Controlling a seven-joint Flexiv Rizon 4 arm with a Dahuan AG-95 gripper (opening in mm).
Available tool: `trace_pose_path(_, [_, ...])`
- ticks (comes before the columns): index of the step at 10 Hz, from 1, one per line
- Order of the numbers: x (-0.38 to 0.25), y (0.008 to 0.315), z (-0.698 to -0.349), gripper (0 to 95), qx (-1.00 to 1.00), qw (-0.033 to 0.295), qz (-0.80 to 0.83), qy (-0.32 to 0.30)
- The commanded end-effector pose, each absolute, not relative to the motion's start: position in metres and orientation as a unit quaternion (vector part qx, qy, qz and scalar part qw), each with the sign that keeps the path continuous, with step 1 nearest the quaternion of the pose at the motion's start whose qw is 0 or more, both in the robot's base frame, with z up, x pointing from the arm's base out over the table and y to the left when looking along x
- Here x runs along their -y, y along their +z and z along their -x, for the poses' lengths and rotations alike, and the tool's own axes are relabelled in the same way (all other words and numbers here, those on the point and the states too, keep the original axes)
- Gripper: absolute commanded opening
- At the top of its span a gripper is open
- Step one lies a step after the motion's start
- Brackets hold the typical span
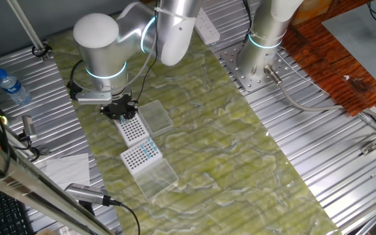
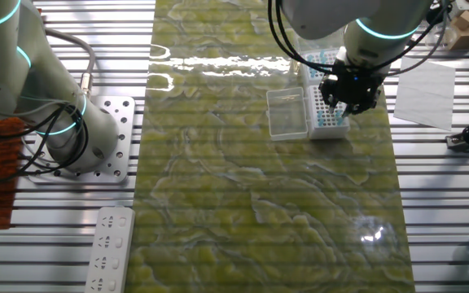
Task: Transfer all medium pipette tips from one holder to another
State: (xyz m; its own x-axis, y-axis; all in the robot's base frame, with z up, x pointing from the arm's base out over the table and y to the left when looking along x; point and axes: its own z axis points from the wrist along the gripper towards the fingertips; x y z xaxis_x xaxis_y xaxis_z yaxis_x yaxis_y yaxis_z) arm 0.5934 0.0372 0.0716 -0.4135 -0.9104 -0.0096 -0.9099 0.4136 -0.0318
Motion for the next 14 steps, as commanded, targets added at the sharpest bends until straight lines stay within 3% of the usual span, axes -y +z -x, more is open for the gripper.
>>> trace_pose_path(1, [-0.040,0.081,-0.594,0.0,-0.842,0.004,0.540,-0.009])
trace_pose_path(10, [-0.059,0.147,-0.603,0.0,-0.848,-0.041,0.528,-0.015])
trace_pose_path(14, [-0.089,0.161,-0.605,0.0,-0.886,-0.031,0.463,0.000])
